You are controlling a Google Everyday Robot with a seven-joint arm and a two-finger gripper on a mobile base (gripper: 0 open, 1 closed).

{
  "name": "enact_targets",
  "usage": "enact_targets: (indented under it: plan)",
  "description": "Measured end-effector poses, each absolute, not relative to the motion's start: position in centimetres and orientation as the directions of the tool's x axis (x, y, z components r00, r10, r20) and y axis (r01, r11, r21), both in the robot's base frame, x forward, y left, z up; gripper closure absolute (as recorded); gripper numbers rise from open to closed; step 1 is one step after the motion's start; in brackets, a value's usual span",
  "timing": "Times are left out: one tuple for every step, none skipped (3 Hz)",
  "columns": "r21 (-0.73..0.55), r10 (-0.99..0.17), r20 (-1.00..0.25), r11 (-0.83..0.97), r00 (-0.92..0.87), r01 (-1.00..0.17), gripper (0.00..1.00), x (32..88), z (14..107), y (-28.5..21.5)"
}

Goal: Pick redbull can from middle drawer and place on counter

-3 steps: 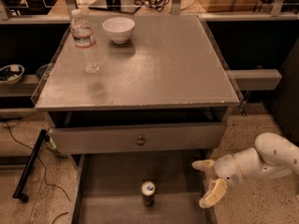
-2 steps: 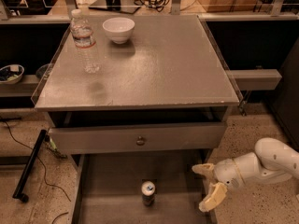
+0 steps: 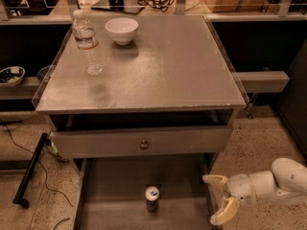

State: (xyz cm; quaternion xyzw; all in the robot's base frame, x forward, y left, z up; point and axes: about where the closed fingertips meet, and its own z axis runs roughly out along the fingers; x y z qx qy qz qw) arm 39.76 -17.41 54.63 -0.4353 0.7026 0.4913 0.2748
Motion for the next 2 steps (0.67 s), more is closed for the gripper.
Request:
enact_targets:
  plan:
    - [0.451,-0.341,-0.814,0.138,-0.47,-0.882,0.0,39.8,54.6,-17.4]
    - [0.449,-0.306,-0.831,0.123,-0.464,-0.885,0.0,41.3,53.2,-16.0]
